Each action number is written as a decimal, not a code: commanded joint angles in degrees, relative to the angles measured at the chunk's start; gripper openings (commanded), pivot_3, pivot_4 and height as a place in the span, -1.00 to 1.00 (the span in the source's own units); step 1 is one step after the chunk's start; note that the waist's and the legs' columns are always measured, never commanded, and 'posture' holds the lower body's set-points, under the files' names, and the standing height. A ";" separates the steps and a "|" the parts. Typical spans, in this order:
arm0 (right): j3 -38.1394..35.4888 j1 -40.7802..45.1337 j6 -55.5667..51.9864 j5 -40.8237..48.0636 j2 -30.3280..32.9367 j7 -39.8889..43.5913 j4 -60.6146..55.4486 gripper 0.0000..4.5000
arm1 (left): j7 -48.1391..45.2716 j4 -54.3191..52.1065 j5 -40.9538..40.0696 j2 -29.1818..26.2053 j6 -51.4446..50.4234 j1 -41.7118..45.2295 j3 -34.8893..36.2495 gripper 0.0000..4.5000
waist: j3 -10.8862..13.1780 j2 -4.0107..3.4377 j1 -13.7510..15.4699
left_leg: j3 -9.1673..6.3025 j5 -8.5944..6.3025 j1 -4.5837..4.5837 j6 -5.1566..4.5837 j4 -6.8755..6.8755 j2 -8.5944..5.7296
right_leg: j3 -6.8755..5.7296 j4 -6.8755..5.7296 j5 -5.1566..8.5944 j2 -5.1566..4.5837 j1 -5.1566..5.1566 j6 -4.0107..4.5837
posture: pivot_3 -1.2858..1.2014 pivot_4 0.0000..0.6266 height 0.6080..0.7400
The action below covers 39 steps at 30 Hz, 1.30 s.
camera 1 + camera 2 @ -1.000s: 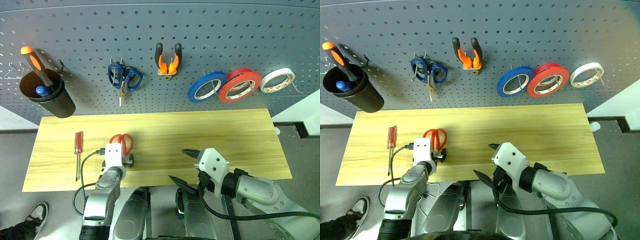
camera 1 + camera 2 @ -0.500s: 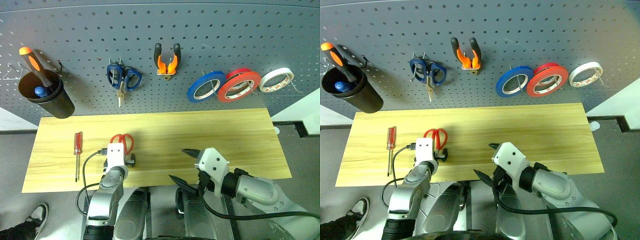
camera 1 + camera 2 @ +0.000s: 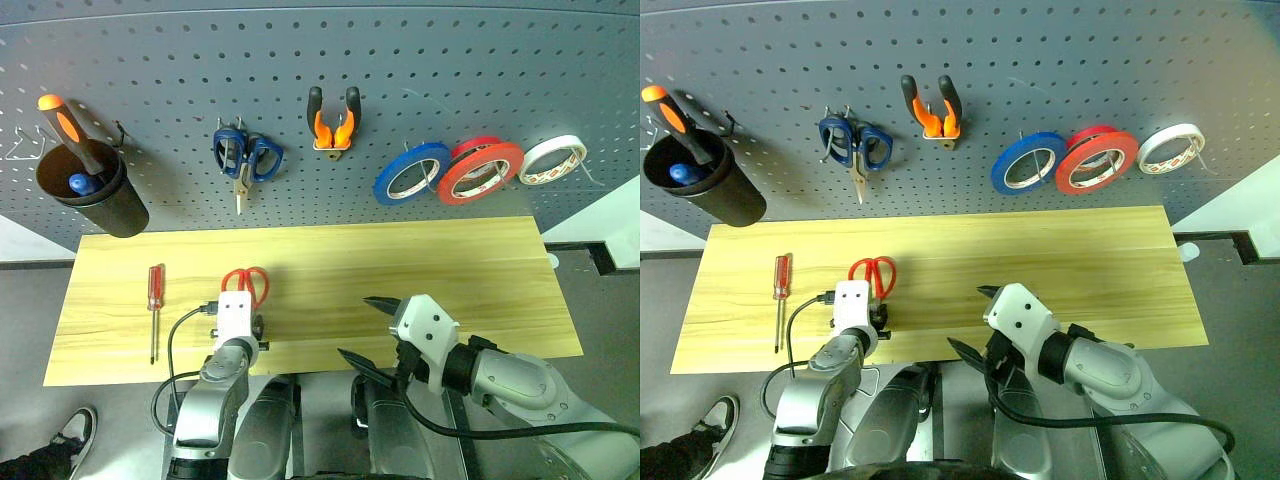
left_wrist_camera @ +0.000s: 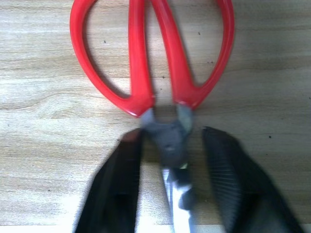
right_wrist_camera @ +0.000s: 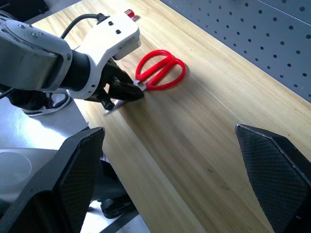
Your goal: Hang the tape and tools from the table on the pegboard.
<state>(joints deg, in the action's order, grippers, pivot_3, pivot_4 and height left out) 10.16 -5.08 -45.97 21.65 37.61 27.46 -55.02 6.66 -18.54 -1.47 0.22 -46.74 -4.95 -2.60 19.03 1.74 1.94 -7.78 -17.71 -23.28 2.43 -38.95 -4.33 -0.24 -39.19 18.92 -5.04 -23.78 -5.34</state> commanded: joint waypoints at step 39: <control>-5.37 -0.62 2.88 3.55 0.90 3.43 -2.56 1.00 | -10.06 -14.48 11.31 -15.91 17.13 -7.55 -14.20 -0.89 | 0.50 -0.37 0.13 | -0.01 -0.02 -0.10 -0.01 0.36 0.01 | -0.01 0.52 -0.01 -0.04 -0.05 -0.01 | 0.02 0.10 0.77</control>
<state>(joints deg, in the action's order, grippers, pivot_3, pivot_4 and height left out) 5.95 -5.12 -44.50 24.03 37.93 30.23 -55.00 -2.89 -30.66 8.51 -15.12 -32.56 -11.82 -15.58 19.53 1.37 2.07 -7.78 -17.73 -23.38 2.42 -38.56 -4.32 -0.25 -38.62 18.91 -5.08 -23.83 -5.36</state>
